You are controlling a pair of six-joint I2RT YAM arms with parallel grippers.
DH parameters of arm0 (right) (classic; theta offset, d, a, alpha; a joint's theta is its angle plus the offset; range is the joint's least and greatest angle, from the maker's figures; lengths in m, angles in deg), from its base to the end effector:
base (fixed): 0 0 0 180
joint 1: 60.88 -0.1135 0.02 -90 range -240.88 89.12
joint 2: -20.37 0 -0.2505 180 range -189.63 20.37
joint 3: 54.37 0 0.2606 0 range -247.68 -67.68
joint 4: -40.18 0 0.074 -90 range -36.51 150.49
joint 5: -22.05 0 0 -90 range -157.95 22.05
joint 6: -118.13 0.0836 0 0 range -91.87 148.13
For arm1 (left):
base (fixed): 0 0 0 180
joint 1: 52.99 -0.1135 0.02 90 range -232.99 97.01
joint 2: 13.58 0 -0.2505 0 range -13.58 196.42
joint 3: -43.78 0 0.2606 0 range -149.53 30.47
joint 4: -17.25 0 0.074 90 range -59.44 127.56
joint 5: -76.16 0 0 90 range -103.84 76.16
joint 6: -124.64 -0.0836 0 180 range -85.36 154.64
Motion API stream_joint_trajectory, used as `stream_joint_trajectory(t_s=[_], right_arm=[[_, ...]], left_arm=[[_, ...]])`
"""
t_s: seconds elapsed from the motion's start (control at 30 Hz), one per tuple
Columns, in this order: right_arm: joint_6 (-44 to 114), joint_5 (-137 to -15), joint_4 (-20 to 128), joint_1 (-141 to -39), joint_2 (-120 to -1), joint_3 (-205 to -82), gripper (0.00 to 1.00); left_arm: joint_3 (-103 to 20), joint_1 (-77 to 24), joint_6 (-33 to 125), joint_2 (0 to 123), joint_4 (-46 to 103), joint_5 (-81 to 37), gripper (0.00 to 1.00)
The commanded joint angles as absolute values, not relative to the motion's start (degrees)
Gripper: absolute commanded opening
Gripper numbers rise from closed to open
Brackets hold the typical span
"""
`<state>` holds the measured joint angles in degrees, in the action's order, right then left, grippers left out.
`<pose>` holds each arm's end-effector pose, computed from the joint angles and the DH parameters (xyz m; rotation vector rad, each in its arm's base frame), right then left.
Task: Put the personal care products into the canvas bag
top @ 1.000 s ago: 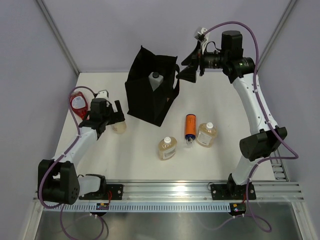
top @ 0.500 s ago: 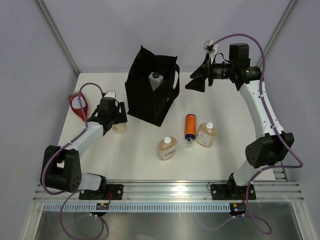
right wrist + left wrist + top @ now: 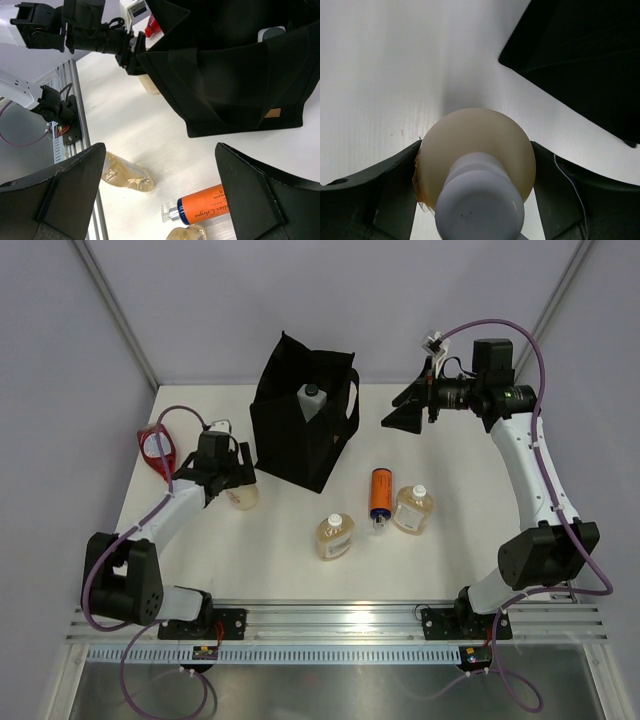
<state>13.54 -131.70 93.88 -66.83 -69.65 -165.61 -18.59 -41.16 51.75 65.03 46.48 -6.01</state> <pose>0.3469 0.1115 0.3987 -0.9496 1.7051 1.0690 0.3260 -0.0567 0.1744 -0.1744 2.3501 -0.0849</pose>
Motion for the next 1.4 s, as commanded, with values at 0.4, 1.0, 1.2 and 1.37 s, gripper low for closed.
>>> stream_joint_trajectory(t_s=[0.4, 1.0, 1.2, 1.37], right_arm=[[17.14, -134.75, 90.59, -63.43, -65.59, -160.76, 0.99], [15.82, -134.75, 91.90, -62.54, -65.94, -158.21, 0.98], [15.56, -134.66, 92.96, -62.46, -65.85, -157.68, 0.98], [13.63, -133.70, 95.85, -62.46, -65.85, -158.03, 0.98]], left_arm=[[-15.67, -48.86, 75.76, 47.07, 33.38, -34.57, 0.00], [-39.80, -47.11, 97.31, 49.51, 15.08, -41.79, 0.00], [-61.77, -41.75, 83.08, 66.38, 24.75, -35.47, 0.00], [-76.92, -39.29, 69.64, 81.59, 36.16, -31.60, 0.00]])
